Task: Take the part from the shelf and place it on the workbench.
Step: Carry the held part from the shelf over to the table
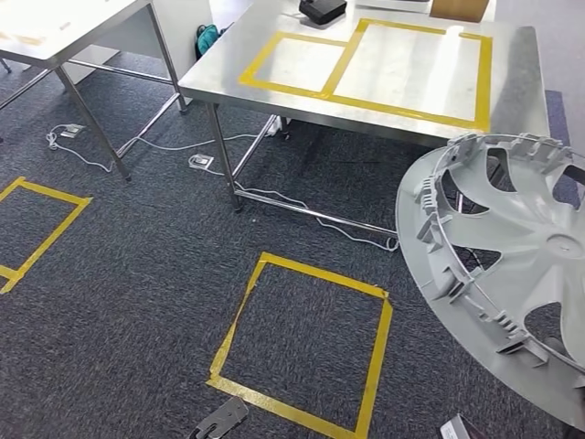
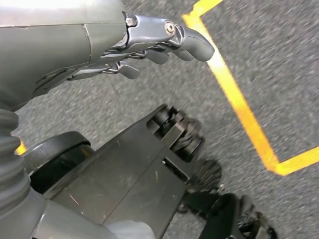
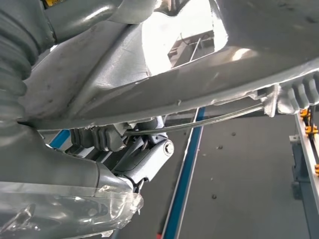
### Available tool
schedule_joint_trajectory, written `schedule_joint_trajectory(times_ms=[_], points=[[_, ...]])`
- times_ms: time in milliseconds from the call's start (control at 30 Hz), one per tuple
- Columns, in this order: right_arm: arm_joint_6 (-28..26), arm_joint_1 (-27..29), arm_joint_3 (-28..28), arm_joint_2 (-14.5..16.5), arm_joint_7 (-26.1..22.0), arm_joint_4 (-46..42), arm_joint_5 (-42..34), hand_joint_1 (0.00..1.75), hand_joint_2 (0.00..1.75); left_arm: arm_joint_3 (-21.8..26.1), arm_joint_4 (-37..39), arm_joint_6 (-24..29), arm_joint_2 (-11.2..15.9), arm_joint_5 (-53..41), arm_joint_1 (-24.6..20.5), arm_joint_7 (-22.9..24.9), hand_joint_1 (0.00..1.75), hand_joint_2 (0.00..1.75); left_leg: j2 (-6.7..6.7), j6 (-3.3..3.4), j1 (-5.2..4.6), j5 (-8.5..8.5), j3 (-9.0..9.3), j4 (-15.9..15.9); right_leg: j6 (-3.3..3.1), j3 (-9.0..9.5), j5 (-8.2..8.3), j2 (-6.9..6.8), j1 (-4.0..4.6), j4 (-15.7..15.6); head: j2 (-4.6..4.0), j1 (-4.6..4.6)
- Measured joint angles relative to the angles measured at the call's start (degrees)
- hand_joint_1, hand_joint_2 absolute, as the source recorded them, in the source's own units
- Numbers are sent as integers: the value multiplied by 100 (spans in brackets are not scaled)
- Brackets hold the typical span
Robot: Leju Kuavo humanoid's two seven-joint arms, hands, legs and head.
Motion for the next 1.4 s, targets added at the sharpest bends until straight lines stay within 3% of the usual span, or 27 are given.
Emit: schedule_joint_trajectory(times_ms=[67, 100, 200, 267, 333, 400, 433, 533, 567, 667, 733, 767, 833, 900, 933, 967, 1033, 1067, 1100, 1167, 1200, 1267, 1333, 1400], points=[[0, 1, 1, 3, 0, -1, 0, 175, 175, 1, 0, -1, 1, 0, 6, 3, 0, 175, 4, 44, -4, 468, 76, -434, 60, 125, -172, 22, 27, -32, 0, -7], [0, 3, 1, 5, -2, -2, 0, 175, 175, 2, 0, -1, 0, 0, 7, 4, 0, 175, 2, 76, -2, 552, 105, -542, 97, 186, -210, 29, 41, -28, 0, -10], [0, 4, 1, 9, -8, -1, 0, 175, 175, 3, 0, 0, -15, 0, -5, 4, 0, 175, -17, 210, 21, 547, 321, -579, 188, 228, -197, -27, 41, 186, -1, 8], [1, -1, 1, 9, -4, 0, -2, 175, 175, 4, 0, 0, -19, 0, -10, 4, 0, 175, -14, 280, 24, 463, 475, -588, 242, -86, -298, -105, 35, 759, -1, 28], [1, -2, 1, 9, -1, 0, -1, 175, 175, 5, 0, 0, -15, 0, -3, 4, 0, 175, -15, 304, 23, 334, 600, -589, 273, -599, -618, -139, 30, 1364, 0, 35], [2, 1, 1, 9, 0, 1, 0, 175, 175, 6, 0, 0, -11, 0, 10, 4, 0, 175, -27, 307, 21, 186, 769, -589, 271, -899, -835, -143, 30, 1423, 0, 39], [2, 2, 1, 9, 1, 2, -1, 175, 175, 7, 0, 0, -11, 0, 13, 4, 0, 175, -34, 305, 20, 110, 871, -590, 255, -929, -745, -143, 33, 1215, 0, 40], [2, -1, 1, 9, 14, 9, -3, 175, 175, 8, 3, -2, -17, 2, 19, 4, 0, 175, -40, 259, 24, -127, 1173, -624, 156, -865, 181, -196, 79, 315, 0, 36], [2, -1, 0, 9, 17, 11, -3, 175, 175, 9, 3, -3, -21, 3, 19, 4, 0, 175, -38, 221, 32, -199, 1270, -676, 122, -825, 381, -217, 107, 147, 0, 37], [1, 2, 1, 10, 19, 2, -2, 175, 175, 12, -7, -3, -38, 4, -7, 4, 0, 175, -26, 92, 32, -158, 1512, -658, 25, -549, 427, -181, 123, -78, 0, 46], [-1, -8, 3, 11, 19, -8, -2, 175, 175, 11, -10, -4, -49, 4, -50, 4, 0, 175, -23, 42, 21, -138, 1405, -301, -25, -343, 472, -159, 76, -180, -1, -5], [-1, -14, 4, 11, 19, -9, -2, 175, 175, 11, -12, -4, -49, 4, -65, 4, 0, 175, -24, 25, 23, -214, 1218, -7, -35, -274, 471, -155, 56, -210, -1, -32], [-1, -21, 5, 11, 20, -7, -1, 175, 175, 11, -11, -4, -38, 6, -61, 4, 0, 175, -24, -9, 27, -537, 699, 591, -40, -185, 400, -132, 29, -239, -1, -63], [-1, -19, 5, 11, 21, -5, 0, 175, 175, 13, -11, -4, -21, 8, -29, 4, 0, 175, -23, -41, 34, -844, 308, 743, -18, -79, 291, -92, -7, -253, -1, -63], [-1, -19, 5, 11, 21, -4, 0, 175, 175, 13, -11, -4, -15, 9, -17, 4, 0, 175, -23, -57, 43, -822, 220, 604, 6, -8, 225, -75, -31, -252, -1, -66], [-1, -19, 5, 11, 22, -3, 0, 175, 175, 13, -11, -4, -12, 10, -8, 4, 0, 175, -22, -74, 58, -613, 187, 348, 37, 79, 149, -64, -55, -251, -1, -65], [0, -23, 4, 11, 23, -2, 0, 175, 175, 13, -6, -5, -10, 11, 10, 5, 0, 175, 7, -96, 99, 165, 178, -270, 125, 202, -20, -52, -70, -237, -1, -89], [0, -28, 4, 12, 24, -3, 1, 175, 175, 14, -4, -6, -9, 12, 17, 5, 0, 175, 24, -81, 109, 461, 181, -483, 170, 245, -120, -49, -68, -238, -1, -94], [0, -33, 4, 13, 26, -4, 1, 175, 175, 15, -3, -5, -8, 13, 21, 6, 0, 175, 37, -49, 116, 616, 179, -604, 218, 300, -176, -47, -64, -227, -1, -106], [0, -41, 5, 15, 25, -7, 3, 175, 175, 19, -7, -4, -9, 12, 9, 5, 0, 175, 18, 60, 113, 570, 244, -643, 295, 384, -201, -59, -77, -178, 1, -84], [1, -44, 5, 15, 23, -8, 2, 175, 175, 20, -9, -2, -12, 11, 1, 4, 0, 175, 4, 112, 116, 542, 303, -651, 325, 361, -159, -83, -83, -47, 0, -75], [2, -56, 5, 15, 23, -10, -1, 175, 175, 23, -12, -1, -20, 11, -6, 2, 0, 175, -15, 190, 117, 470, 448, -656, 361, 19, -191, -130, -84, 516, 0, -46], [2, -65, 5, 15, 30, -11, -2, 175, 175, 26, -11, 0, -20, 13, -5, 0, 0, 175, -19, 222, 113, 341, 584, -656, 372, -525, -477, -148, -74, 1225, 0, -30], [2, -66, 5, 15, 34, -11, -2, 175, 175, 28, -11, 0, -19, 12, 4, 0, 0, 175, -39, 227, 112, 183, 762, -656, 364, -948, -873, -149, -69, 1494, 0, -11]])
